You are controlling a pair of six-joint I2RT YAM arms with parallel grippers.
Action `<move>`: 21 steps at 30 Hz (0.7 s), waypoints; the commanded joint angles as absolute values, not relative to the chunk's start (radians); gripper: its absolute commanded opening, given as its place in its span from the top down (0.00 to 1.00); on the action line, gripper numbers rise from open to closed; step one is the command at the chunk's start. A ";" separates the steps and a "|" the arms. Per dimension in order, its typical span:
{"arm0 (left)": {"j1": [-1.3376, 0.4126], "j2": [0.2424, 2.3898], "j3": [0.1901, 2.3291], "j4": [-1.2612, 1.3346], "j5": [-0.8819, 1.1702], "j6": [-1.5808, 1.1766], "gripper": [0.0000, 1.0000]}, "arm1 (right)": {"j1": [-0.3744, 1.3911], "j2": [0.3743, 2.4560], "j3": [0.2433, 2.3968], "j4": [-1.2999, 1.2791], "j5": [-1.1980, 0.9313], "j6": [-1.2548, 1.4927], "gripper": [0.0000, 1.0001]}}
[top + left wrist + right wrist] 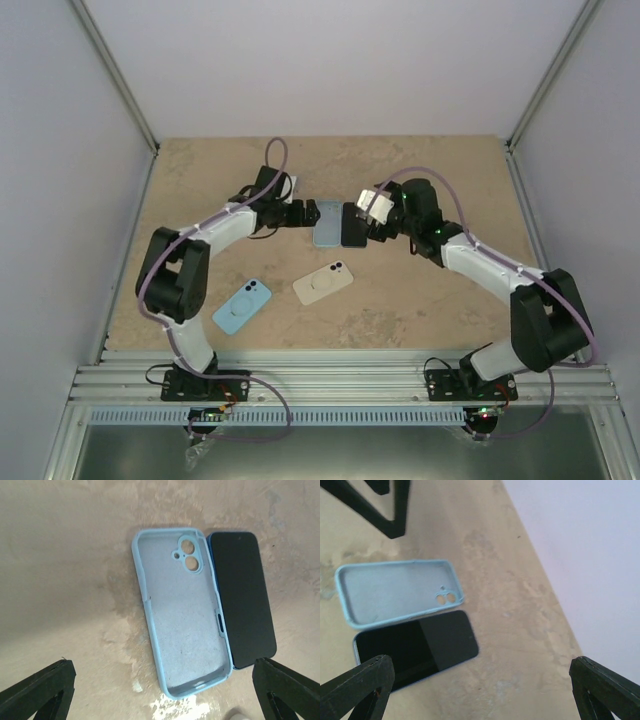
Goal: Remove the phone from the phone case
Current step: Place the phone case at the center of the board.
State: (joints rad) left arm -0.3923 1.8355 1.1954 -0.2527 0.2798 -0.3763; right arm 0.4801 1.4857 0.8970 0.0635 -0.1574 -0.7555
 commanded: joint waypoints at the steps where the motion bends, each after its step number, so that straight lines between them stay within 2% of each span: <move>1: -0.396 1.709 1.205 -0.332 0.186 -0.227 0.01 | 0.476 1.433 0.996 0.012 -0.122 -0.666 0.02; 11: -0.394 1.427 1.183 -0.400 0.083 -0.087 0.01 | 0.456 1.302 1.113 -0.121 -0.160 -0.478 0.02; 16: -0.394 1.328 1.177 -0.481 0.238 0.012 0.01 | 0.390 1.246 1.120 -0.168 -0.277 -0.373 0.02; 21: -0.396 1.379 1.198 -0.620 0.295 0.101 0.01 | 0.325 1.207 1.118 -0.197 -0.405 -0.312 0.02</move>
State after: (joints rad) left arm -0.3927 1.3293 1.1934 -0.4648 0.2169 -0.0078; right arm 0.3622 1.2419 1.0992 -0.1509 -0.2771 -0.4053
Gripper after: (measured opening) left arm 0.994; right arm 0.976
